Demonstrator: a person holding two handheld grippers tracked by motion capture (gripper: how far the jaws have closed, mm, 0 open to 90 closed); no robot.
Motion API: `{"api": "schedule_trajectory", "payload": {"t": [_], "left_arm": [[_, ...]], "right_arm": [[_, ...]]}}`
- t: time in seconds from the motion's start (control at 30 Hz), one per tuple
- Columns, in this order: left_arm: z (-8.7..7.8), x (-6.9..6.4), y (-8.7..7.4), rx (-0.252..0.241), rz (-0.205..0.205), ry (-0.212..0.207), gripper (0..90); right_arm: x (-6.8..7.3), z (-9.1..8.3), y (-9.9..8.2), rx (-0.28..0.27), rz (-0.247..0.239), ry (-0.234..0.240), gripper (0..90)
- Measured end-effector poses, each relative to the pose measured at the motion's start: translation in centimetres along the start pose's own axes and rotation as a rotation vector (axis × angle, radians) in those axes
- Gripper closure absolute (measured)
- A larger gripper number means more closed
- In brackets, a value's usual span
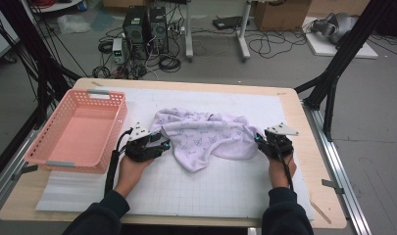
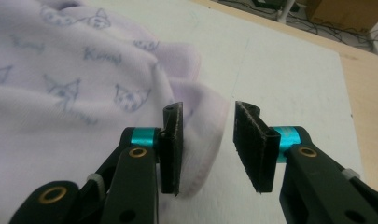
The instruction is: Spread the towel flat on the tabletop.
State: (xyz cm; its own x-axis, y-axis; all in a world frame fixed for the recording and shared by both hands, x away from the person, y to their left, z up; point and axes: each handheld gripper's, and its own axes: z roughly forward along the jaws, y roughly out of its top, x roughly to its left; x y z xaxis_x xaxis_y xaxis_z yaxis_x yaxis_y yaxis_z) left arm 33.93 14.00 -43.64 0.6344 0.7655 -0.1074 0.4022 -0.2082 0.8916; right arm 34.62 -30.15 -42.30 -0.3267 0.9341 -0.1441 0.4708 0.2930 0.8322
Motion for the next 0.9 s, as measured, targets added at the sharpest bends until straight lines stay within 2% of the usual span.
{"api": "schedule_trajectory", "payload": {"t": [0.07, 0.13, 0.23, 0.3, 0.4, 0.43, 0.53, 0.63, 0.7, 0.83, 0.9], "left_arm": [[-0.4, 0.0, -0.3, -0.009, -0.006, 0.005, 51.3], [-0.7, 0.1, -0.6, -0.013, -0.03, 0.007, 51.4], [-1.1, 0.1, -1.0, -0.009, -0.044, 0.016, 51.4], [-1.5, 0.1, -1.3, -0.01, -0.059, 0.017, 51.6], [-2.1, 0.1, -1.8, -0.016, -0.076, 0.028, 51.6], [-2.3, 0.2, -1.9, -0.014, -0.083, 0.031, 51.6], [-2.6, 0.1, -2.4, -0.005, -0.089, 0.037, 52.0], [-2.2, -0.2, -2.6, 0.016, -0.086, 0.019, 54.5], [-1.6, -0.6, -2.3, 0.065, -0.057, 0.014, 57.8], [0.3, -1.8, -1.6, 0.131, -0.01, 0.009, 64.1], [1.6, -2.6, -1.2, 0.193, 0.025, 0.018, 65.5]], "right_arm": [[0.0, -0.4, -0.9, 0.022, -0.009, 0.024, 65.1], [0.1, -0.6, -1.8, 0.043, -0.009, 0.017, 63.7], [-0.1, -1.1, -2.4, 0.026, 0.017, 0.017, 62.3], [-0.2, -1.8, -2.4, 0.001, 0.018, 0.007, 61.4], [-0.6, -3.3, -2.4, -0.082, 0.025, -0.023, 59.9], [-0.8, -3.7, -2.4, -0.096, 0.033, -0.019, 59.9], [-1.0, -4.3, -2.7, -0.096, 0.038, -0.019, 61.4], [-0.9, -4.2, -3.2, -0.072, 0.039, 0.011, 63.4], [-0.6, -3.9, -3.3, -0.055, 0.024, 0.043, 63.4], [-0.1, -3.2, -3.2, -0.044, 0.009, 0.075, 62.6], [0.1, -3.0, -3.1, -0.041, 0.011, 0.078, 62.2]]}}
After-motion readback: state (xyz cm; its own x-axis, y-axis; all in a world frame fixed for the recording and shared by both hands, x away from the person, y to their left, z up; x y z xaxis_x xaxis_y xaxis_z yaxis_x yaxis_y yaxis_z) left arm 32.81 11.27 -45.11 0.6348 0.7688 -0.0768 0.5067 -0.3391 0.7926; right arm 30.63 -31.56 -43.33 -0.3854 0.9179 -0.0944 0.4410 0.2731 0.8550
